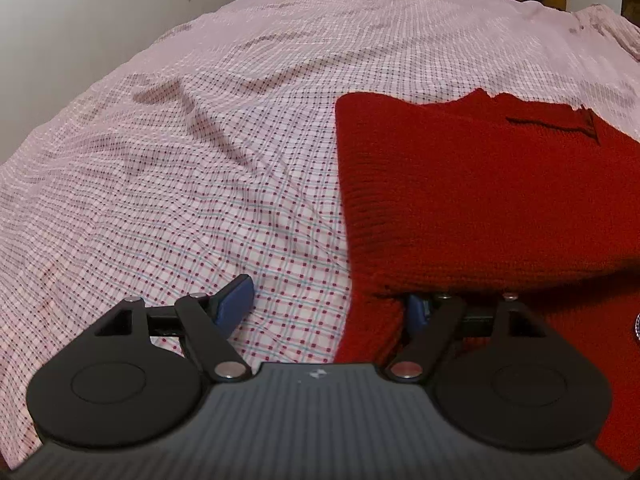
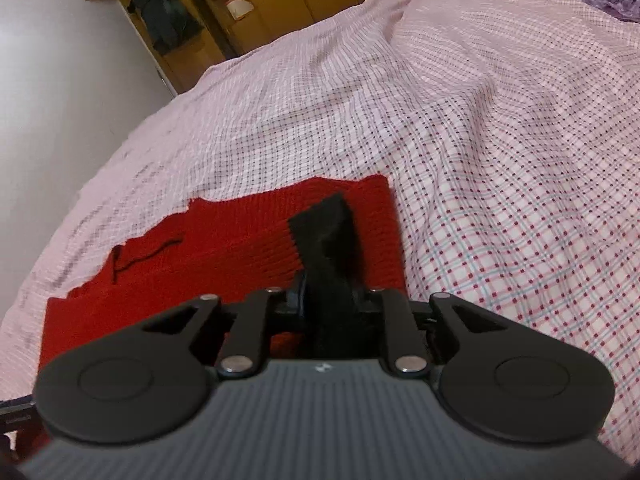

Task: Fold small clothes
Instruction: 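Lay the held cuff across the cardigan body and open the right tool, then move both open tools over the cardigan toward its hem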

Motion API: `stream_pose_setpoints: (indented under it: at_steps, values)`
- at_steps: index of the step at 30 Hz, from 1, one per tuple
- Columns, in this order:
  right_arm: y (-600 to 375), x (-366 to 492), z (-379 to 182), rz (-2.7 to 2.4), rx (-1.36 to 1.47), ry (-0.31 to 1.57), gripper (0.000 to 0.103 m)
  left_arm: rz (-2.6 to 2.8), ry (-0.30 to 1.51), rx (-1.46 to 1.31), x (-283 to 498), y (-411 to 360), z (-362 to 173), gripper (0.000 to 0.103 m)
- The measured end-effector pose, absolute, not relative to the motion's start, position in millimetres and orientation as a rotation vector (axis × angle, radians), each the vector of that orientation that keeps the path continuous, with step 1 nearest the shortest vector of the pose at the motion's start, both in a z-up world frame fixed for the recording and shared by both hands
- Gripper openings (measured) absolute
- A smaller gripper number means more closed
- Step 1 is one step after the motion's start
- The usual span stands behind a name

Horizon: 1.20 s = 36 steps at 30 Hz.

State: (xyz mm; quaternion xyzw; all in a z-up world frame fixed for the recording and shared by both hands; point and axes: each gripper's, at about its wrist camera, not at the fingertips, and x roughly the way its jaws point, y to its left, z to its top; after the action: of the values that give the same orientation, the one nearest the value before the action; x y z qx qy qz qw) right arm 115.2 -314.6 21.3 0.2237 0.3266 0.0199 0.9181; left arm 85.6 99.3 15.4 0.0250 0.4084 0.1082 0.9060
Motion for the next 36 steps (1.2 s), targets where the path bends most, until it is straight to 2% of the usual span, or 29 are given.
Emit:
stream_pose_setpoints:
  at_steps: [4, 9, 12, 26, 36]
  values:
    - [-308, 109, 27, 0.035, 0.437, 0.645, 0.027, 0.234, 0.855, 0.053, 78, 97, 23, 0.081]
    - [-317, 98, 36, 0.103, 0.505, 0.634, 0.057, 0.216, 0.857, 0.084, 51, 93, 34, 0.081]
    - [-318, 85, 49, 0.093, 0.469, 0.64, 0.065, 0.212, 0.852, 0.077, 33, 93, 40, 0.081]
    - [-286, 4, 107, 0.15, 0.101, 0.675, 0.068, 0.144, 0.797, 0.107, -39, 81, 72, 0.081]
    - [-220, -72, 108, 0.298, -0.071, 0.718, 0.068, 0.094, 0.753, 0.12, -95, 66, 79, 0.081]
